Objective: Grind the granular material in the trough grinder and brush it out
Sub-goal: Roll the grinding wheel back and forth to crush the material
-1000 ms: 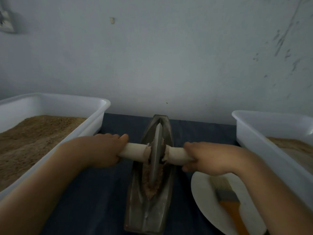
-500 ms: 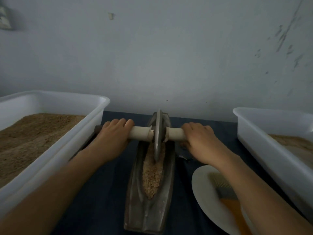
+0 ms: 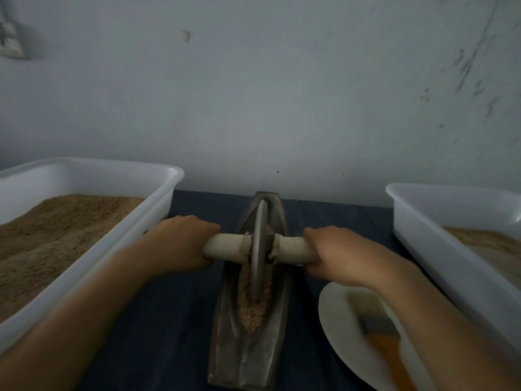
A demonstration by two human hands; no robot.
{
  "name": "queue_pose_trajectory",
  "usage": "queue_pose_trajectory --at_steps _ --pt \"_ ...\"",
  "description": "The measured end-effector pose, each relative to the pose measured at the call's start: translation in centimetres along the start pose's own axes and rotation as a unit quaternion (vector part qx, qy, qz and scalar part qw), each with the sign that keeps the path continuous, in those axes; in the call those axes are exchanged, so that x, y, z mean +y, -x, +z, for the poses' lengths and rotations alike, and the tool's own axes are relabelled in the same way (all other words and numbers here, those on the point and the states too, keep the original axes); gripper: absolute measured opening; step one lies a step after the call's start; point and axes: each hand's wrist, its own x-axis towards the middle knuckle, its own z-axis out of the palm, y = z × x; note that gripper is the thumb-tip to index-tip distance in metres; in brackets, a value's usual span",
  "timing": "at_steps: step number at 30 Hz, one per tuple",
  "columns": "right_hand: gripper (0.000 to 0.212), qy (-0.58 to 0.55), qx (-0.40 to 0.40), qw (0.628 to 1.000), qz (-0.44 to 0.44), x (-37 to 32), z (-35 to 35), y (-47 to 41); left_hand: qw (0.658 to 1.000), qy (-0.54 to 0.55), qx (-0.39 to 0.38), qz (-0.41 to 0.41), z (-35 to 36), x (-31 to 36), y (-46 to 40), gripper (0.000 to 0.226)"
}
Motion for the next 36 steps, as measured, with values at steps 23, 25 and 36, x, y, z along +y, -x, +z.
queue_pose_trajectory --at_steps 23,25,36 --pt "0.022 0.075 0.201 0.976 0.034 1.2 2.9 -2.9 0.984 -0.06 0.158 -0.052 2.0 0.5 -2.4 0.023" --pt "0.022 0.074 0.153 0.985 0.027 1.1 2.3 -2.4 0.989 -0.062 0.123 -0.052 1.7 0.5 -1.8 0.023" --pt "0.014 -0.047 -0.12 0.992 -0.013 -0.5 -1.6 1.1 0.99 -0.012 -0.135 -0.025 -1.6 0.9 0.6 0.036"
